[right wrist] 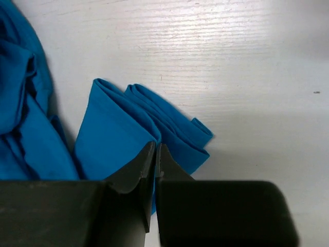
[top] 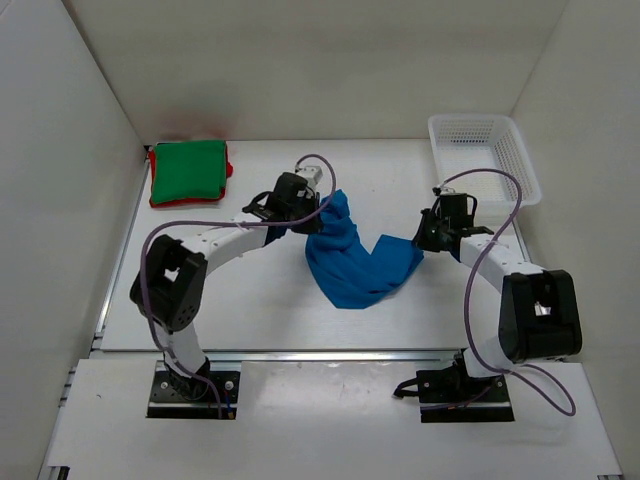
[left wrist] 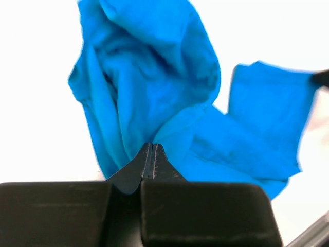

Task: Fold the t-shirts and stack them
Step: Flatten out the tshirt

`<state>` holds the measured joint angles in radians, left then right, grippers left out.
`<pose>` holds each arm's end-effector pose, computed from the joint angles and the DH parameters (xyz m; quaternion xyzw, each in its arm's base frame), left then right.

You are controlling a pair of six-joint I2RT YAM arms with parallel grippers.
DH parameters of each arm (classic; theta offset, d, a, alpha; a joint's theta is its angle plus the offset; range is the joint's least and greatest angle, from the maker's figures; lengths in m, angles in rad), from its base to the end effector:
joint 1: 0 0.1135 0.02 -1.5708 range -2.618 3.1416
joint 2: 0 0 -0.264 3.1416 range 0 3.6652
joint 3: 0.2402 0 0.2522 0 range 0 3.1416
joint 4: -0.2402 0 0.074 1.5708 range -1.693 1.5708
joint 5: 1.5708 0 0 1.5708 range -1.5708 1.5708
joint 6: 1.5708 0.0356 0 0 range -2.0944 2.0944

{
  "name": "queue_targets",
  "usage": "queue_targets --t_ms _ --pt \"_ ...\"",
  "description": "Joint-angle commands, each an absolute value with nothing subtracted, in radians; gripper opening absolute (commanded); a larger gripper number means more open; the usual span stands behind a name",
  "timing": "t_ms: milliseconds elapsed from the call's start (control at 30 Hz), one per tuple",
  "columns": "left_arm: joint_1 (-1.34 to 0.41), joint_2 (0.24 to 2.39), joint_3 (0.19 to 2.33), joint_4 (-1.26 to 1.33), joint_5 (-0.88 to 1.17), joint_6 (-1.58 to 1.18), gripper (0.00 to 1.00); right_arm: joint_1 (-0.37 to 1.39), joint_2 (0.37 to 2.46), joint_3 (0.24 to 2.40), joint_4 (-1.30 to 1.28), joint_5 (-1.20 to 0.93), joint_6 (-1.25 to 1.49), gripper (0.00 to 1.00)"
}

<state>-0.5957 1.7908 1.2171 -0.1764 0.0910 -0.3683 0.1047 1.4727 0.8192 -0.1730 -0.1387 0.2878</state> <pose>0.3260 -0.2249 0.2140 0.1220 0.9081 -0.2217 0.3338 0.2970 0.0362 0.1946 0.0599 0.9277 0.1340 0.3432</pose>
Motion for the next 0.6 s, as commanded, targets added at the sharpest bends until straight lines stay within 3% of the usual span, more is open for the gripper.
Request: queue_targets --t_ms 0,300,567 --pt "-0.568 1.649 1.204 -0.184 0.1 -0.385 0.0 0.118 1.42 0.867 -0.175 -0.127 0.285 0.01" --pt "-0.405 1.361 1.239 -0.186 0.175 -0.457 0.0 0.095 1.155 0.977 -0.204 -0.207 0.362 0.0" --pt "-0.135 1.135 1.461 -0.308 0.235 -0.505 0.0 0.002 0.846 1.167 -0.193 -0.224 0.425 0.01"
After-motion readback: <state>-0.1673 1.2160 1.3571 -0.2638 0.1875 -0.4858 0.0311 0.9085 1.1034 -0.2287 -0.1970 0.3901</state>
